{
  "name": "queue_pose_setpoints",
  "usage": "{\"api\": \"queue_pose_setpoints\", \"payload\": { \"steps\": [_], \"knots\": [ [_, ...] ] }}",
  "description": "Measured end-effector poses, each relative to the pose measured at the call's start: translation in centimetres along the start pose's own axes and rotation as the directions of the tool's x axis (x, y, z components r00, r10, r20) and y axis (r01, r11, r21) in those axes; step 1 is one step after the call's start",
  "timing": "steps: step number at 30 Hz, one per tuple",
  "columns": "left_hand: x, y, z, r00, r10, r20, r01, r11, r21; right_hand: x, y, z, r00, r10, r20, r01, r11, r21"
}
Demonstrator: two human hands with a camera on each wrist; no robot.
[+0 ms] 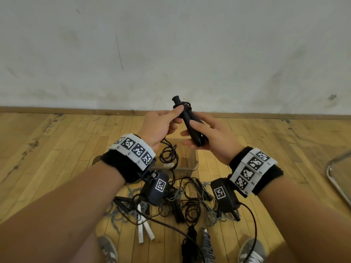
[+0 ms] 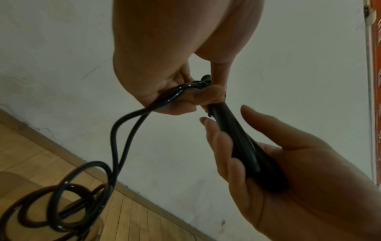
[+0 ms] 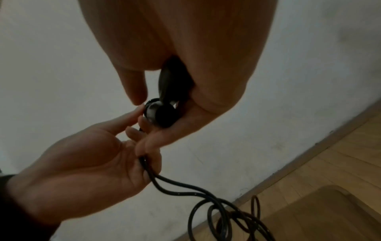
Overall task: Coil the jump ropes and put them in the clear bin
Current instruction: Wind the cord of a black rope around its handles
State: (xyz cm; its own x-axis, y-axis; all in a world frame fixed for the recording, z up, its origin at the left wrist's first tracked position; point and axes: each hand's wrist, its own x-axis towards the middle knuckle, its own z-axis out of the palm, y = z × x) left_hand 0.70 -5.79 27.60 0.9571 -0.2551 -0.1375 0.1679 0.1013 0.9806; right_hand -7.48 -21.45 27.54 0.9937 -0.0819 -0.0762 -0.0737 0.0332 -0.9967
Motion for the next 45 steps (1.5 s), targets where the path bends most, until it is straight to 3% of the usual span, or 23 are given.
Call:
{"api": "queue_pose_setpoints", "payload": {
  "steps": [2, 8, 12, 15, 18, 24, 28, 31, 34, 41, 43, 45],
  "knots": [
    [0.0, -0.1, 0.0, 0.999, 0.0, 0.035, 0.001, 1.0, -0.018, -0.1, 0.0, 0.1, 0.999, 0.035, 0.019, -0.036, 0.999, 0.023],
    [0.0, -0.4, 0.2, 0.996, -0.007, 0.091, 0.01, 1.0, -0.024, 0.6, 0.4, 0.3, 0.994, -0.091, -0.063, 0.084, 0.99, -0.114],
    [-0.1, -0.6, 0.3, 0.997, 0.06, 0.056, -0.067, 0.989, 0.131, 0.5, -0.1, -0.1, 0.986, -0.15, -0.079, 0.128, 0.964, -0.231],
    [0.0, -0.3, 0.0, 0.986, 0.142, 0.093, -0.164, 0.933, 0.321, 0.3, -0.5, -0.7, 0.974, -0.206, -0.098, 0.159, 0.922, -0.352],
    [0.1, -0.5, -0.4, 0.977, 0.14, 0.162, -0.201, 0.857, 0.474, 0.8, 0.3, -1.5, 0.952, -0.27, -0.142, 0.147, 0.812, -0.564],
    [0.6, -0.5, -0.5, 0.986, 0.064, 0.155, -0.13, 0.874, 0.468, 1.1, 0.9, -2.5, 0.934, -0.337, -0.116, 0.105, 0.57, -0.815],
    [0.2, -0.4, 0.1, 0.989, 0.052, 0.141, -0.101, 0.927, 0.362, 1.2, 1.0, -2.4, 0.917, -0.386, -0.102, 0.053, 0.37, -0.927],
    [-0.4, -0.2, 0.7, 0.996, 0.029, 0.089, -0.049, 0.972, 0.23, 1.2, 1.2, -2.0, 0.888, -0.454, -0.076, 0.058, 0.273, -0.96],
    [-0.9, 0.1, 1.3, 0.998, 0.037, 0.042, -0.045, 0.977, 0.208, 1.4, 1.9, -1.3, 0.866, -0.499, -0.039, 0.068, 0.195, -0.978],
    [-0.5, 0.1, 1.0, 0.995, 0.031, -0.093, -0.016, 0.987, 0.163, 0.9, 2.8, 0.2, 0.866, -0.497, 0.053, 0.193, 0.235, -0.953],
    [-0.2, 0.1, 0.8, 0.994, 0.045, -0.097, -0.027, 0.983, 0.18, 0.9, 2.9, 0.2, 0.888, -0.457, 0.053, 0.215, 0.31, -0.926],
    [0.0, 0.0, 0.7, 0.996, 0.05, -0.072, -0.036, 0.982, 0.183, 0.9, 2.7, -0.1, 0.91, -0.413, 0.032, 0.236, 0.454, -0.859]
  ]
}}
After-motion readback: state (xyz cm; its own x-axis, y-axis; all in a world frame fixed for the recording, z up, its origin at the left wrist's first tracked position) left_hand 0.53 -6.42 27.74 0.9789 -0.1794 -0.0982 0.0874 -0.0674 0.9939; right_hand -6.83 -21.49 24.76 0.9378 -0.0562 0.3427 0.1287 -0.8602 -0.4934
